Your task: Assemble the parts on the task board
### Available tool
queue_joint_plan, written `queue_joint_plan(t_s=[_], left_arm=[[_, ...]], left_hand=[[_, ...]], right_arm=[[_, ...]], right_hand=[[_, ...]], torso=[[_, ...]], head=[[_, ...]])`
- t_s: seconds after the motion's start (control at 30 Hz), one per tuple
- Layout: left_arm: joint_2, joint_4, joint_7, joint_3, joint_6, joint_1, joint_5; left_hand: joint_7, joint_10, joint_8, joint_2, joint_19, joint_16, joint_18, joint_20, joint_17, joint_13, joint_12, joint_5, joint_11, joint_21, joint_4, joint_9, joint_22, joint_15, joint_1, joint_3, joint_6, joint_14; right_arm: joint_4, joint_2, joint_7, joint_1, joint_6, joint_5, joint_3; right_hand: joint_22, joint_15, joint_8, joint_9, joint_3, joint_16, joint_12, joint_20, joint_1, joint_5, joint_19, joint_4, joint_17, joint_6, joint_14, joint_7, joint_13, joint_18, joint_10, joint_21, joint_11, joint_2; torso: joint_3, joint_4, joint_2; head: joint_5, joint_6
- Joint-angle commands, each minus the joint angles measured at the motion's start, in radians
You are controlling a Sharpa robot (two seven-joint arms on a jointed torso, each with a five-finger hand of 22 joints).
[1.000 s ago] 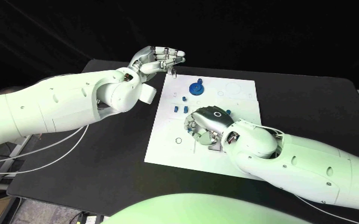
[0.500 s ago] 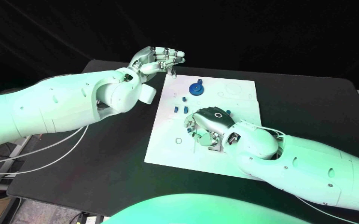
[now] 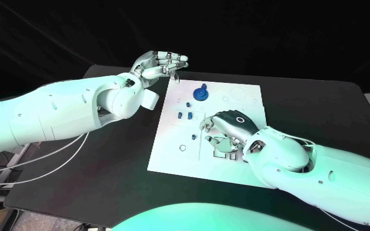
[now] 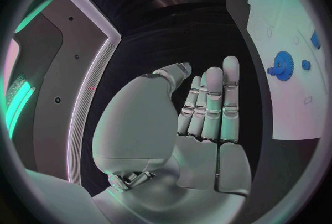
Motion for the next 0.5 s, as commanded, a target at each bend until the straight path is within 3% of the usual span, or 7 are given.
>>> queue_joint_plan(t_s=[0.03, 0.27, 0.37, 0.43, 0.5], left_arm=[[-0.001, 0.002, 0.005, 0.001, 0.017, 0.001, 0.002], [-0.001, 0.001, 0.005, 0.001, 0.019, 0.001, 0.002], [-0.001, 0.001, 0.005, 0.001, 0.02, 0.001, 0.002], [-0.001, 0.0, 0.005, 0.0, 0.02, 0.001, 0.002], [-0.001, 0.0, 0.005, 0.0, 0.02, 0.001, 0.002]], left_hand=[[0.002, -0.01, -0.002, 0.0, -0.002, 0.002, 0.015, 0.008, -0.001, 0.001, 0.005, 0.003, 0.0, -0.003, 0.003, -0.001, -0.002, -0.002, -0.008, 0.003, -0.006, -0.006], [0.002, -0.01, -0.002, 0.0, -0.002, 0.002, 0.015, 0.008, -0.001, 0.001, 0.005, 0.003, 0.0, -0.003, 0.003, -0.001, -0.002, -0.002, -0.008, 0.003, -0.006, -0.006], [0.002, -0.01, -0.002, 0.0, -0.002, 0.002, 0.015, 0.008, -0.001, 0.001, 0.005, 0.003, 0.0, -0.003, 0.003, -0.001, -0.002, -0.002, -0.008, 0.003, -0.006, -0.006], [0.002, -0.01, -0.002, 0.0, -0.002, 0.002, 0.015, 0.008, -0.001, 0.001, 0.005, 0.003, 0.0, -0.003, 0.003, -0.001, -0.002, -0.002, -0.008, 0.003, -0.006, -0.006], [0.002, -0.01, -0.002, 0.0, -0.002, 0.002, 0.015, 0.008, -0.001, 0.001, 0.005, 0.003, 0.0, -0.003, 0.003, -0.001, -0.002, -0.002, -0.008, 0.003, -0.006, -0.006]], right_arm=[[0.033, -0.035, -0.028, 0.016, -0.03, -0.02, 0.007], [0.057, -0.111, -0.021, 0.069, -0.02, 0.03, 0.021], [0.047, -0.133, -0.018, 0.091, 0.01, 0.049, 0.024], [0.033, -0.143, -0.018, 0.1, 0.04, 0.056, 0.024], [0.023, -0.148, -0.02, 0.105, 0.066, 0.057, 0.025]], right_hand=[[0.188, 0.005, -0.002, 0.001, 0.0, -0.004, 0.003, 0.006, -0.007, -0.005, 0.023, 0.005, -0.002, 0.001, 0.042, -0.005, -0.001, 0.006, 0.0, -0.005, -0.006, -0.011], [0.178, 0.005, -0.007, 0.0, -0.006, -0.01, -0.005, 0.007, -0.019, -0.012, 0.013, 0.013, -0.012, -0.003, 0.04, -0.009, -0.012, 0.012, -0.023, -0.032, -0.005, -0.026], [0.173, 0.005, -0.014, -0.002, -0.016, -0.008, -0.009, 0.007, -0.025, -0.016, 0.007, 0.018, -0.01, -0.014, 0.04, -0.012, -0.02, 0.015, -0.037, -0.047, -0.006, -0.038], [0.168, 0.004, -0.017, -0.002, -0.041, -0.009, -0.009, 0.006, -0.033, 0.018, 0.002, 0.027, -0.013, -0.017, 0.039, -0.015, -0.027, 0.017, -0.048, -0.059, -0.007, -0.043], [0.164, 0.004, -0.018, -0.002, -0.058, -0.013, -0.009, 0.006, -0.03, 0.021, -0.003, 0.03, -0.021, -0.019, 0.037, -0.02, -0.032, 0.02, -0.056, -0.073, -0.007, -0.043]], torso=[[0.0002, -0.0018, -0.001], [0.0006, -0.0037, -0.003], [0.0003, -0.0038, -0.004], [0.0001, -0.0021, -0.002], [-0.0001, -0.0015, -0.002]], head=[[-0.008, 0.007], [-0.029, 0.023], [-0.036, 0.029], [-0.04, 0.033], [-0.043, 0.035]])
